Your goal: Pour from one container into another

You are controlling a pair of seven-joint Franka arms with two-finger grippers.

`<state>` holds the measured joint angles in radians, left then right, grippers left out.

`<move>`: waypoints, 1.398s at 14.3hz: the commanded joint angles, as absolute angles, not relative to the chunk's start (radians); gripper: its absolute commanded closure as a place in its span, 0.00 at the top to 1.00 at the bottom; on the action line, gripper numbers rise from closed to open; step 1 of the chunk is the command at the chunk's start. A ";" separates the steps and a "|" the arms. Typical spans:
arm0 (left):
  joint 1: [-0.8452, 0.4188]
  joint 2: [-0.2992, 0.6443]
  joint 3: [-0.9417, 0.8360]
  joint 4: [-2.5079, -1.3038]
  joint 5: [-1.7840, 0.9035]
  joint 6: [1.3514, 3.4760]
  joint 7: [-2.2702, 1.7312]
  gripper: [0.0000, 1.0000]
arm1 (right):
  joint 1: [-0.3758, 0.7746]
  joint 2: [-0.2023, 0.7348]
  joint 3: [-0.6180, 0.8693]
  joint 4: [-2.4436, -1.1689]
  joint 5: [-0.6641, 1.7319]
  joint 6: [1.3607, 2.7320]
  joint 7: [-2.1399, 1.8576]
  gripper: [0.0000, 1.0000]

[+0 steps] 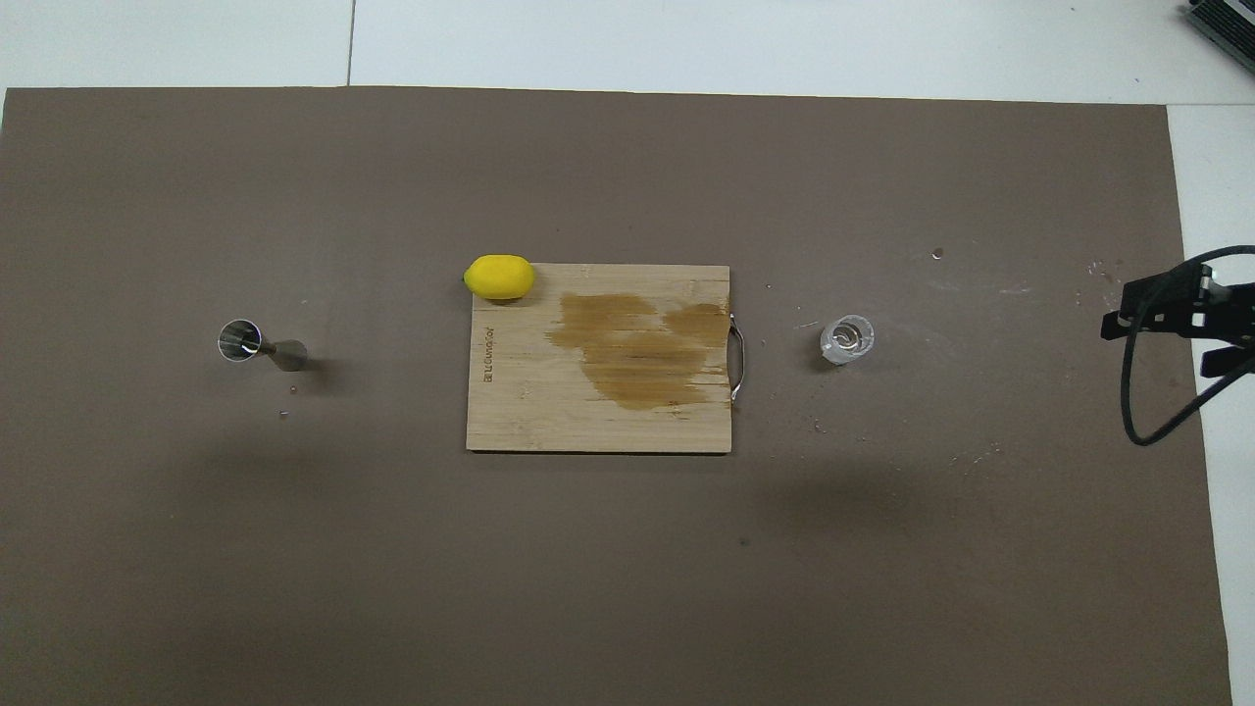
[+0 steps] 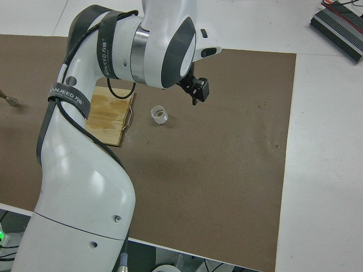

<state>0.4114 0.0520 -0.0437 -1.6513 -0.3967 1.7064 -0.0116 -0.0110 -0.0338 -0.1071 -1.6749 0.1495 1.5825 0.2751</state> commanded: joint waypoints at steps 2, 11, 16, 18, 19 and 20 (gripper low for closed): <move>0.457 0.124 -0.054 -1.658 -0.524 1.704 0.114 1.00 | -0.096 -0.048 -0.103 -1.804 0.401 1.653 0.403 1.00; 0.557 0.236 -0.054 -1.717 -0.736 1.612 0.630 1.00 | -0.179 0.084 -0.103 -1.943 0.772 1.790 0.529 1.00; 0.594 0.339 -0.055 -1.707 -0.818 1.560 1.078 1.00 | -0.235 0.049 -0.103 -2.056 0.825 1.989 0.499 1.00; 0.595 0.374 -0.061 -1.707 -0.830 1.554 1.196 1.00 | -0.235 0.049 -0.103 -2.057 0.854 1.997 0.499 1.00; 0.595 0.376 -0.061 -1.715 -0.850 1.552 1.242 1.00 | -0.235 0.052 -0.103 -2.059 0.857 1.979 0.502 1.00; 0.594 0.379 -0.063 -1.717 -0.854 1.545 1.285 1.00 | -0.232 0.058 -0.101 -2.074 0.862 1.929 0.511 1.00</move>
